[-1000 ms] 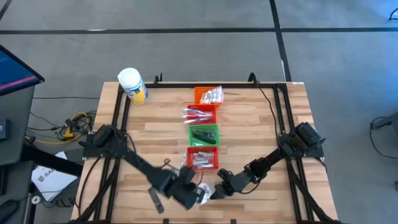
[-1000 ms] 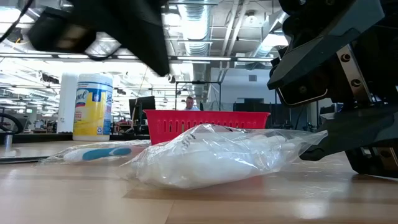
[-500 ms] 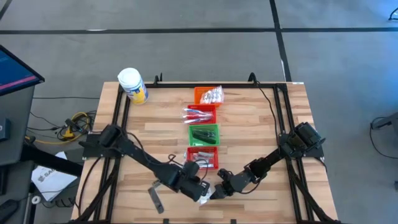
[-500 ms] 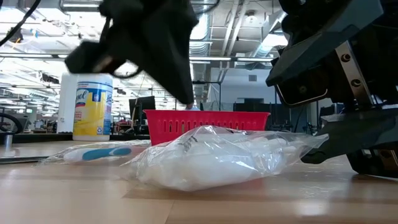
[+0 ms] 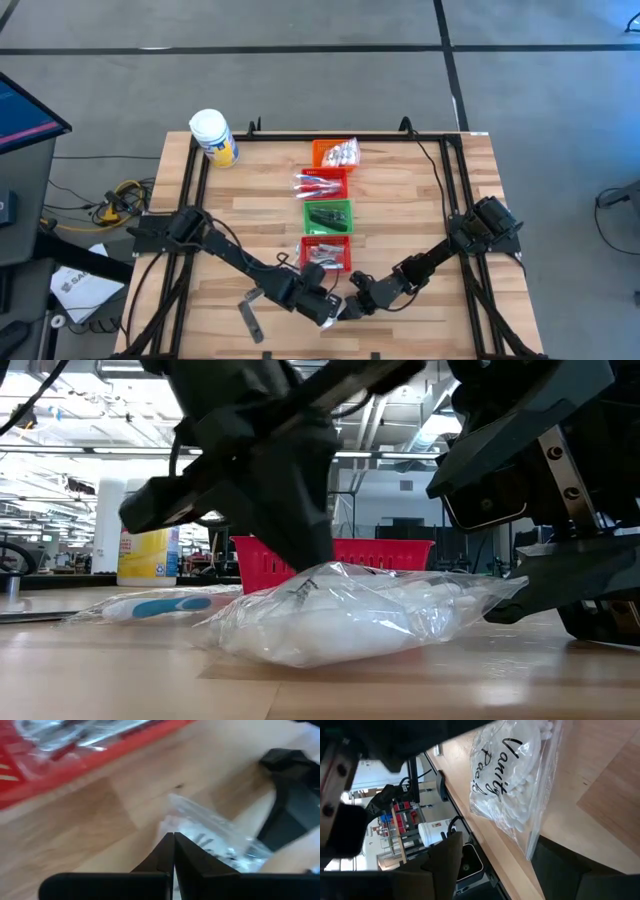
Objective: Pick & Place Travel size toiletries
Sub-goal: Put the transparent cotton pack into the orange basket
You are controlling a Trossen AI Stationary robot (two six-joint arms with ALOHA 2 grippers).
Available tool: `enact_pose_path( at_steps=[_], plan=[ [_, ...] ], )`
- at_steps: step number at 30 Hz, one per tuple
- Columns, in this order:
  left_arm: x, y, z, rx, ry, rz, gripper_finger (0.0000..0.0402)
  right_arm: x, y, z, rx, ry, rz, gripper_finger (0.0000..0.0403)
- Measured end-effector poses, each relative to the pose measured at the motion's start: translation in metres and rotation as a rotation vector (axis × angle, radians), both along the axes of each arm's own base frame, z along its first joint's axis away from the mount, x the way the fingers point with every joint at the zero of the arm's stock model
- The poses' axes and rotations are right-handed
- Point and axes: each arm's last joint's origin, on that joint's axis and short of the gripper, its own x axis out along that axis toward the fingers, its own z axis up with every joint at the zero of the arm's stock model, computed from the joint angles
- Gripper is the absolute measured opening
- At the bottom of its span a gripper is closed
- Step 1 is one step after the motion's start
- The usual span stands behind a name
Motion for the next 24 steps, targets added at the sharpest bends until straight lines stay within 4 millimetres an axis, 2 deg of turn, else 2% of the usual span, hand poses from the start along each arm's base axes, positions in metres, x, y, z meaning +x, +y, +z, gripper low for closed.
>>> enact_pose_path(
  at_steps=[11,19,24],
  plan=[
    [-0.001,-0.006,-0.004,-0.038,0.032,-0.107,0.0001,-0.001,0.0,-0.001,-0.002,0.01,-0.001,0.022],
    [0.004,-0.011,-0.001,-0.059,-0.017,-0.184,0.0001,-0.001,0.0,-0.001,-0.006,0.009,0.005,0.022],
    [0.002,-0.012,-0.007,-0.093,-0.029,-0.221,0.0001,-0.001,0.0,-0.001,-0.008,0.01,0.005,0.022]
  ],
)
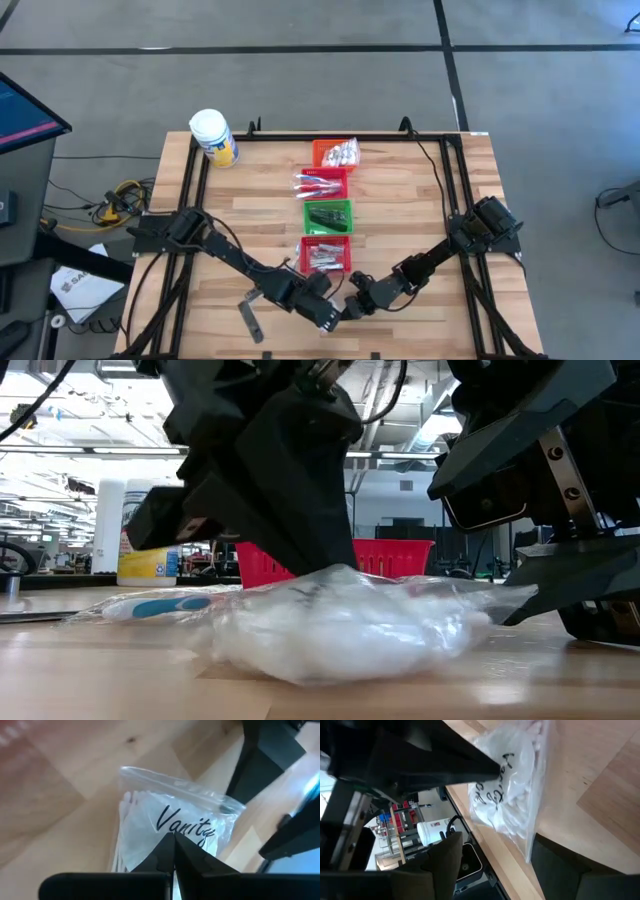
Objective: Pick & Place Travel size toiletries
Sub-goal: Put the transparent cotton pack into the orange basket
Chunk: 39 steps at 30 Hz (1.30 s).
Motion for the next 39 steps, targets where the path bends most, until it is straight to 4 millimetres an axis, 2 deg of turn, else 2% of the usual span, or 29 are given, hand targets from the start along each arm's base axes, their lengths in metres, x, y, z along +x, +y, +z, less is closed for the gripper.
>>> enact_pose_path(
  at_steps=[5,10,19,27,39],
  plan=[
    [-0.002,-0.005,-0.002,0.011,-0.04,-0.06,0.0001,0.0,0.0,0.0,-0.001,0.0,0.0,0.022],
    [-0.008,-0.014,0.008,0.076,-0.103,-0.044,0.0001,0.0,0.0,0.0,-0.002,-0.001,0.002,0.022],
    [-0.028,-0.008,-0.002,0.147,0.063,0.13,0.0001,0.0,0.0,-0.001,-0.004,0.007,0.021,0.022],
    [-0.013,-0.01,-0.001,0.104,-0.035,0.055,0.0001,-0.001,0.0,-0.001,-0.006,0.012,0.026,0.022],
    [0.001,-0.003,-0.006,0.069,-0.064,-0.036,0.0001,-0.001,0.0,-0.001,-0.008,0.016,0.026,0.022]
  ],
)
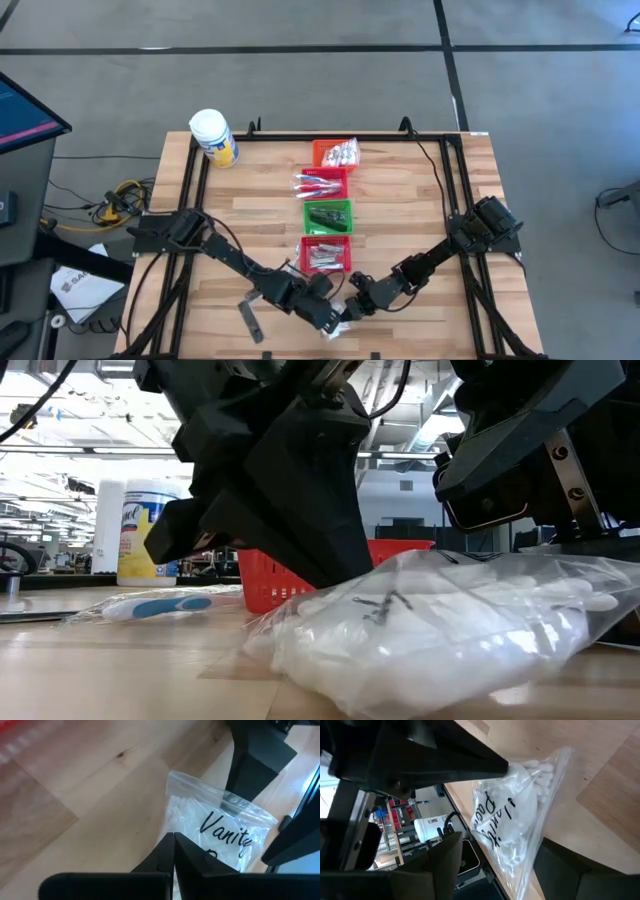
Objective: Pick & Place Travel size toiletries
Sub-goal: Put the transparent cotton pack into the orange basket
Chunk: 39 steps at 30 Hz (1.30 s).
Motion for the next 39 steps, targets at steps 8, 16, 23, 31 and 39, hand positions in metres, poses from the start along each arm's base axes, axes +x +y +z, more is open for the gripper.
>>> enact_pose_path(
  at_steps=[8,16,23,31,39],
  plan=[
    [0.0,-0.001,0.0,0.001,-0.001,-0.001,0.0001,0.0,0.0,-0.001,0.003,0.012,0.0,0.0191],
    [-0.004,-0.003,-0.001,0.012,0.016,-0.01,0.0001,-0.001,0.0,-0.001,0.001,0.011,0.012,0.0092],
    [-0.011,-0.011,-0.003,0.02,0.043,-0.003,0.0001,0.0,0.002,0.002,0.012,-0.029,0.061,0.0009],
    [-0.044,-0.027,0.019,0.108,0.056,0.085,0.0001,-0.002,0.009,0.014,0.07,-0.106,0.11,0.0002],
    [-0.099,-0.004,0.095,0.321,0.005,0.249,0.0001,0.001,-0.003,0.071,0.097,-0.299,0.027,0.0001]
  ],
)
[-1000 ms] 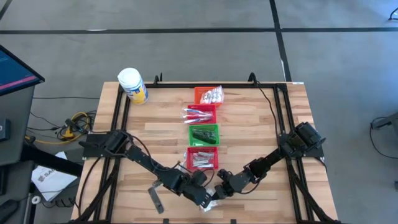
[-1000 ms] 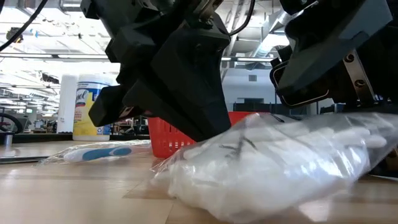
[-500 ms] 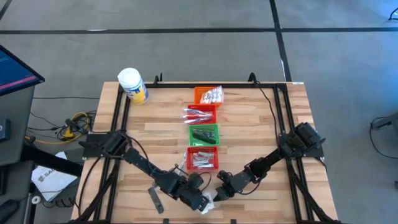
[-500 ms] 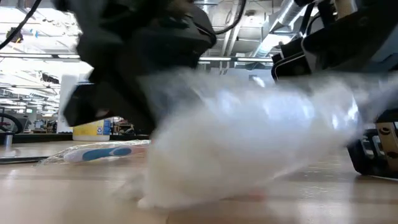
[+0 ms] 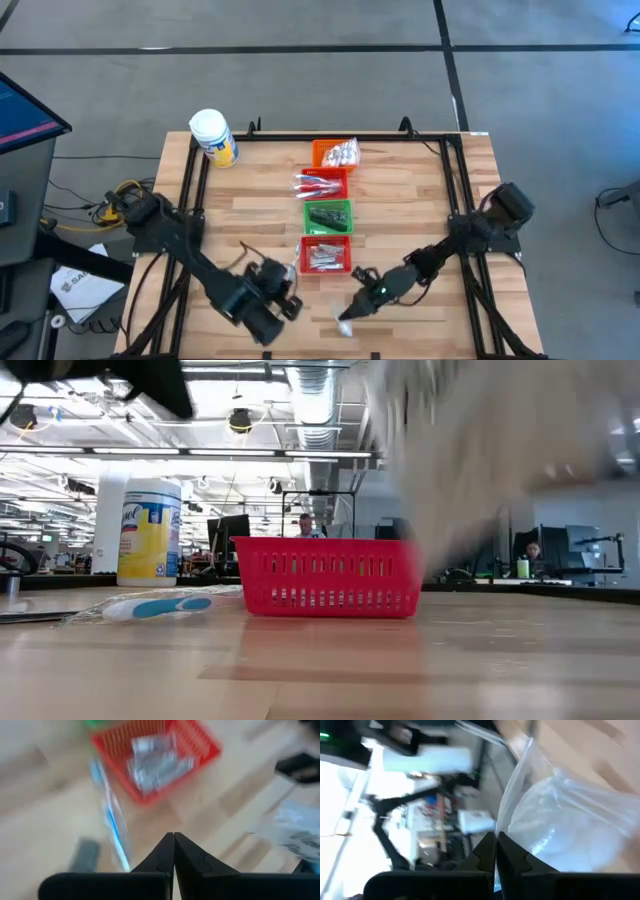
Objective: Pick & Place Travel size toiletries
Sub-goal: Put the transparent cotton pack into the orange basket
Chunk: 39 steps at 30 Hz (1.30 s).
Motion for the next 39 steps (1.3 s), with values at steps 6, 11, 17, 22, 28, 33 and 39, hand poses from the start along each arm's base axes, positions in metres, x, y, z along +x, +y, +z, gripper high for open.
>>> enact_pose_path(
  at_steps=[6,11,17,22,28,33,39],
  plan=[
    [-0.023,0.025,0.05,0.102,-0.083,-0.018,0.0001,0.005,-0.052,0.06,-0.034,-0.148,-0.221,0.0001],
    [-0.038,0.039,0.079,0.161,-0.166,-0.04,0.0001,0.008,-0.12,0.102,-0.166,-0.157,-0.395,0.0],
    [-0.059,0.057,0.087,0.205,-0.159,-0.096,0.0001,0.006,-0.201,0.13,-0.254,-0.127,-0.498,0.0],
    [-0.075,0.074,0.086,0.195,-0.176,-0.084,0.0001,0.005,-0.255,0.138,-0.252,-0.108,-0.507,0.0],
    [-0.084,0.094,0.082,0.189,-0.205,-0.036,0.0001,0.009,-0.305,0.134,-0.242,-0.09,-0.512,0.0],
    [-0.088,0.114,0.076,0.202,-0.198,0.024,0.0001,0.022,-0.34,0.119,-0.229,-0.045,-0.509,0.0],
    [-0.088,0.136,0.073,0.222,-0.19,0.099,0.0001,0.046,-0.375,0.096,-0.207,-0.012,-0.436,0.0]
  ],
)
